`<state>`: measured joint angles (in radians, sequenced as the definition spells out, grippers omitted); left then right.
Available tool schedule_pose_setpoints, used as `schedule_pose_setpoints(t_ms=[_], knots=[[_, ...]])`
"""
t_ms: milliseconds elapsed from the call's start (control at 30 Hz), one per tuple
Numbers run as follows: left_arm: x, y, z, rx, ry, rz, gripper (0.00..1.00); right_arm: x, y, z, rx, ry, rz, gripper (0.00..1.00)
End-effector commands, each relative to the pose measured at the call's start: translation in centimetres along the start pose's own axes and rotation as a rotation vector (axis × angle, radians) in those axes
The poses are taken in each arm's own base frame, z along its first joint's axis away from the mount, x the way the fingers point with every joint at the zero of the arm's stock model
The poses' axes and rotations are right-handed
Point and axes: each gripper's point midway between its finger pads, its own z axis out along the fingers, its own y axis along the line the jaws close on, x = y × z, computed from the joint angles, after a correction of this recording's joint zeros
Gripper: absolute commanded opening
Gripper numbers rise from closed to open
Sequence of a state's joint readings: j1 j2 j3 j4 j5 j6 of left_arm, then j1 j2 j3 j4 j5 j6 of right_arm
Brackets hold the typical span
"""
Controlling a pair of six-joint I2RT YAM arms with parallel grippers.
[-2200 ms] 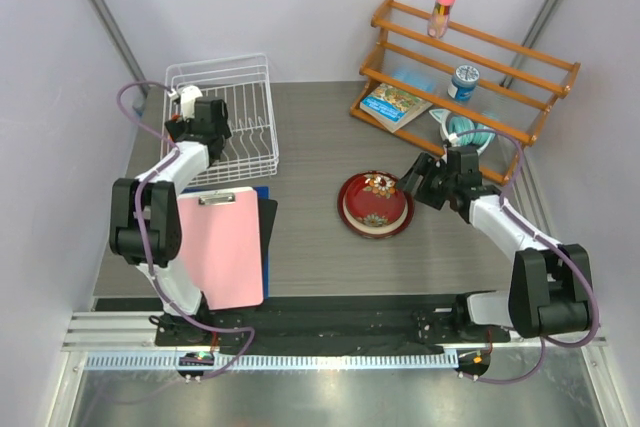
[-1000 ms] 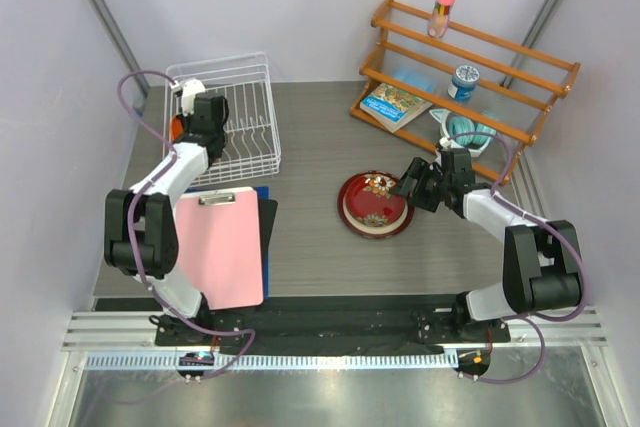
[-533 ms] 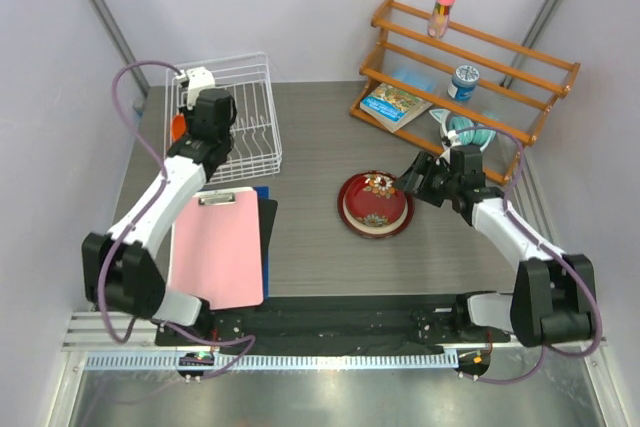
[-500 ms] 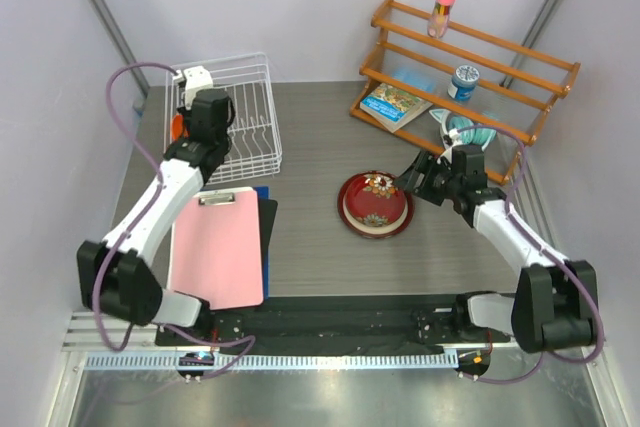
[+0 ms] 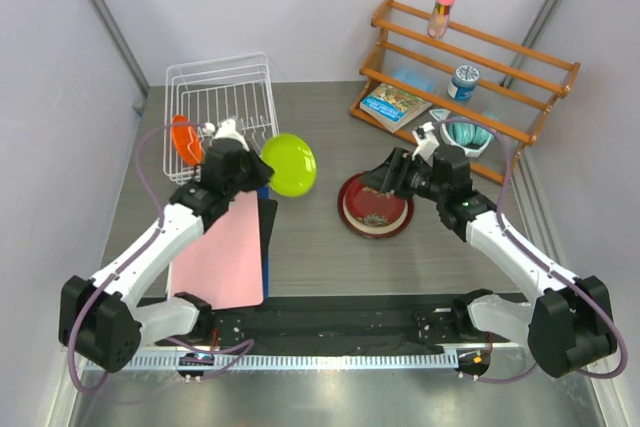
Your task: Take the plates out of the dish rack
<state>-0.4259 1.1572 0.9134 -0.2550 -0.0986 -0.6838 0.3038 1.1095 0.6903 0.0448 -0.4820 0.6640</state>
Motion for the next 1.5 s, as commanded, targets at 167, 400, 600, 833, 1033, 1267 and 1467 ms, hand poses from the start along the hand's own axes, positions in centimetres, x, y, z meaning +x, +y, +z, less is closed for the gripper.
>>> schedule_pose_setpoints(t_ms=[167,400,600,833,1033,1267,1467], knots=[[4.7,-8.6,-0.9,0.287,0.098,-0.106,0.0,1.0,2.9,3.1,-0.117,0.022,0.039,0.7],[5.9,-10.3,-1.3,0.303,0.089,-0.088,0.0,2.4,1.1,4.1,-0.07,0.054,0.054,0.69],[6.6,-10.7,-1.2,0.294,0.085,-0.062,0.0,3.3,1.0,4.3,-0.102,0.076,0.067,0.38],[6.5,-10.8,-1.3,0.303,0.076,-0.065,0.0,3.3,2.3,4.0,-0.183,0.065,0.079,0.01],[6.5,-9.7,-1.1,0.256,0.062,-0.043,0.62,1.4,0.6,2.9,-0.04,-0.041,0.075,0.01],[2.5,-4.1,-3.1,0.007,-0.128,0.035,0.75,-0.9,-5.8,-0.6,0.266,-0.14,0.083,0.01],[-0.8,0.1,-6.5,-0.158,-0.277,0.065,0.77,0.2,-10.6,-1.8,0.383,-0.092,0.148,0.01]])
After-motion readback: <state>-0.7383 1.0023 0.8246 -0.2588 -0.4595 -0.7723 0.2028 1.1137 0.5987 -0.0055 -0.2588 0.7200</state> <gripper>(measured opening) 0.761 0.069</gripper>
